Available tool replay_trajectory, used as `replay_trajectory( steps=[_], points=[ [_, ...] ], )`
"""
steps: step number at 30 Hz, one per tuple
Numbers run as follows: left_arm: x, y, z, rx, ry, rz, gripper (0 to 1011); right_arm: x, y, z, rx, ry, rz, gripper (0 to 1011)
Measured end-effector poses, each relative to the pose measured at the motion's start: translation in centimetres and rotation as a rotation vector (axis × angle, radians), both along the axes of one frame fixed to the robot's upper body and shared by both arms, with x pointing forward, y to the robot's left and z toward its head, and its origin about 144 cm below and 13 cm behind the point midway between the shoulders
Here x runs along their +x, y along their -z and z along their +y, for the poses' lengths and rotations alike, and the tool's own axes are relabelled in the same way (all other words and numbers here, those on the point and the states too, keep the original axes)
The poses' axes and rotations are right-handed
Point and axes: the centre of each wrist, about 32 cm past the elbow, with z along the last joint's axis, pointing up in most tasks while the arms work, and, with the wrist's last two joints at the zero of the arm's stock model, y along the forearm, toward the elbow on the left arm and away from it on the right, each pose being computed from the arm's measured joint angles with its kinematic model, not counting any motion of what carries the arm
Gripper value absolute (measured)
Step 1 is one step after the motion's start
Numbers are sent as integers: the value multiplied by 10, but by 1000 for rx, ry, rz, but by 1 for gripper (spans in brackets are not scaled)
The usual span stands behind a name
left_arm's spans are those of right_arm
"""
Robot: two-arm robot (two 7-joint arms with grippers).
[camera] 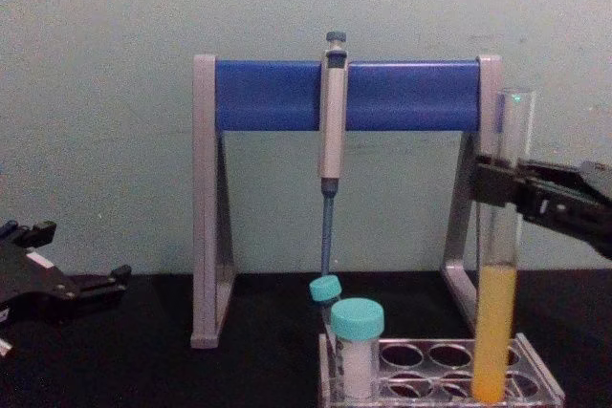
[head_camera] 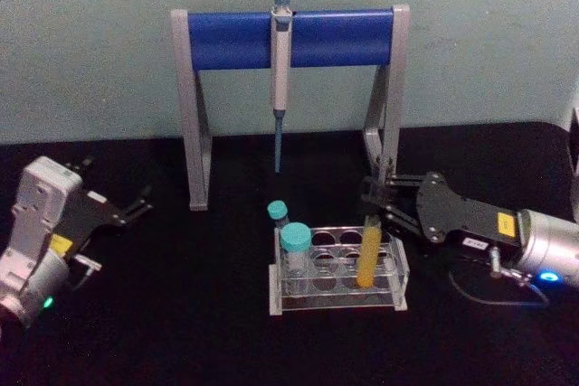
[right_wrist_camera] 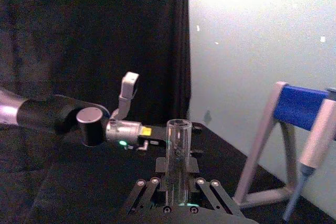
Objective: Pick up the test tube from the test tube rack, shake it, then place it back into the test tube rack.
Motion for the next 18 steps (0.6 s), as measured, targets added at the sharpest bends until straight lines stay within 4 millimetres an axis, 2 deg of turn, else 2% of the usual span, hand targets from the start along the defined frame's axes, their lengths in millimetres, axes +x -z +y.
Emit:
replay_trajectory(
  steps=[7, 18],
  points=[
    [0, 0, 0, 0, 0, 0, 1001, -4, -2, -12, -5, 73, -9, 232],
    [0, 0, 0, 0, 0, 0, 1001, 12, -4, -6, 17, 103, -37, 232]
  ],
)
